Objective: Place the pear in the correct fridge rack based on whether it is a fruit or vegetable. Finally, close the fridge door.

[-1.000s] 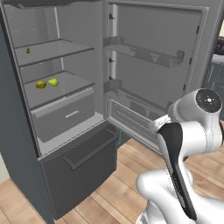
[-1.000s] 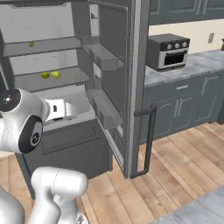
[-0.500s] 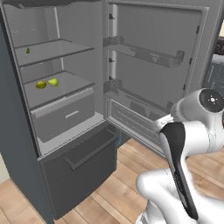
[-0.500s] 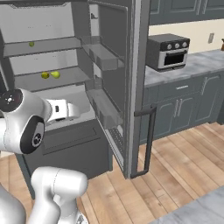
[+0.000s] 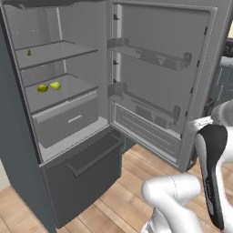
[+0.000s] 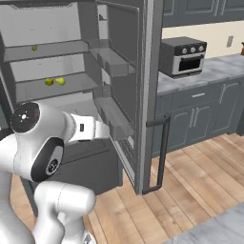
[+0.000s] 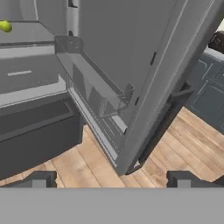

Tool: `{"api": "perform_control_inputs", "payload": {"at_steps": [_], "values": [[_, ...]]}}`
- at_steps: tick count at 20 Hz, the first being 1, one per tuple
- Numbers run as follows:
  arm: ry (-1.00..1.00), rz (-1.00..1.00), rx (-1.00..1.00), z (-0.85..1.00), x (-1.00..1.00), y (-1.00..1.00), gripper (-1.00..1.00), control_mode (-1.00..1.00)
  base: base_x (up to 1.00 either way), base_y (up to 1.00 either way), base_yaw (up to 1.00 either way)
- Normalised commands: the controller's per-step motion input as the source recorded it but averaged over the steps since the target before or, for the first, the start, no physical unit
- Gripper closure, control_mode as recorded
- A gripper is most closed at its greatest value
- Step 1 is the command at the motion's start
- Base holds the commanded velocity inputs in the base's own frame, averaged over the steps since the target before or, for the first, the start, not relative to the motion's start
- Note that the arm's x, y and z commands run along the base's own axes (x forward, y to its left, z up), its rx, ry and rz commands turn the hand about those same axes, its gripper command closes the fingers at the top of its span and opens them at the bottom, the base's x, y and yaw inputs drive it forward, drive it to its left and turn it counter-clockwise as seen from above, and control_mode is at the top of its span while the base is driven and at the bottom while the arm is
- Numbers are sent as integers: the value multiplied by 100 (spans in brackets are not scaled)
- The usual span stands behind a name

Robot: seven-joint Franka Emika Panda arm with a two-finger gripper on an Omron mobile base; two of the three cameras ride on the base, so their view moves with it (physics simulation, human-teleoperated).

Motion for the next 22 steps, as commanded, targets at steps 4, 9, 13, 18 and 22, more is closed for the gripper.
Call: {"api": "perform_control_inputs", "payload": {"at_steps": [4,9,13,18,22], "values": [[-14,-16,9,-1,-3,-87,-100,-100,0,0,0],[-13,-10,12,-1,0,-80,-100,-100,0,0,0],[-8,-8,17,0,0,-82,-100,-100,0,0,0],[2,-3,29,23,19,-63,-100,-100,0,0,0],[12,0,30,14,56,-54,-100,-100,0,0,0]]}}
